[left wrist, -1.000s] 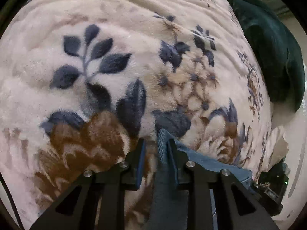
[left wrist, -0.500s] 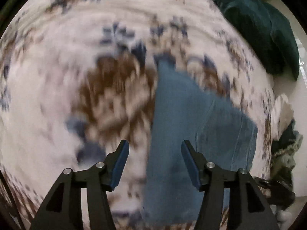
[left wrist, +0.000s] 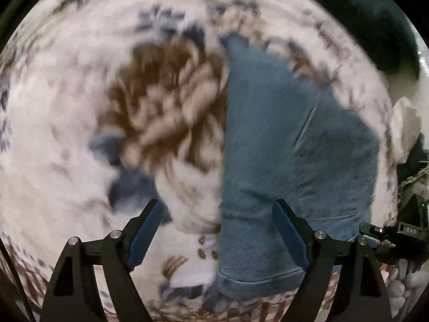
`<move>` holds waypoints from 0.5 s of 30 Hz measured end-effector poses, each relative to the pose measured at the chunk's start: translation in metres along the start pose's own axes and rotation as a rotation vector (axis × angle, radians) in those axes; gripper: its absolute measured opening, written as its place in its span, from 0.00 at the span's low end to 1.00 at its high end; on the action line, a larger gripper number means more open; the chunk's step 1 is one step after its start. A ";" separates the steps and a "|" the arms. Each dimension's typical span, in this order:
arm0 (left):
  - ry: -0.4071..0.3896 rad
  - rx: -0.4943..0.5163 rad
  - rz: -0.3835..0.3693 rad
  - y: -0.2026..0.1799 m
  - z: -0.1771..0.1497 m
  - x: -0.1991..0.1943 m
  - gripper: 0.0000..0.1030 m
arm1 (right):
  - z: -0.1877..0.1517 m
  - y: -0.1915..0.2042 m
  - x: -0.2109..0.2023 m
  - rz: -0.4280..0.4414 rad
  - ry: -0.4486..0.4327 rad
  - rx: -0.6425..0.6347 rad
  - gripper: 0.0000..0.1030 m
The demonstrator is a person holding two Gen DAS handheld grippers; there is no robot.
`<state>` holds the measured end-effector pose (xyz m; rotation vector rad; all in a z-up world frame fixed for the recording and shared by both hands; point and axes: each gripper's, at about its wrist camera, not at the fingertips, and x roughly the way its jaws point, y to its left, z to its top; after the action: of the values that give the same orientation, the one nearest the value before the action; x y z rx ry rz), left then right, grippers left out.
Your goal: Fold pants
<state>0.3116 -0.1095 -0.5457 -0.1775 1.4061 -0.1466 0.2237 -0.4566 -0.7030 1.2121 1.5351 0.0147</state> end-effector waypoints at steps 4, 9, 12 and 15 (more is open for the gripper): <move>-0.077 -0.053 -0.088 0.004 0.038 -0.015 0.82 | 0.015 0.032 -0.046 -0.048 -0.081 -0.144 0.71; -0.084 -0.085 -0.121 0.004 0.106 0.026 0.82 | 0.095 0.077 -0.056 -0.061 -0.188 -0.280 0.73; -0.036 -0.058 -0.135 0.000 0.130 0.054 0.82 | 0.140 0.085 -0.036 -0.014 -0.145 -0.273 0.72; -0.014 -0.016 -0.118 -0.005 0.135 0.064 0.82 | 0.154 0.098 -0.012 0.017 -0.090 -0.314 0.27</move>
<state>0.4553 -0.1224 -0.5857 -0.2749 1.3837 -0.2310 0.4002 -0.5056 -0.6951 0.9623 1.3846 0.2029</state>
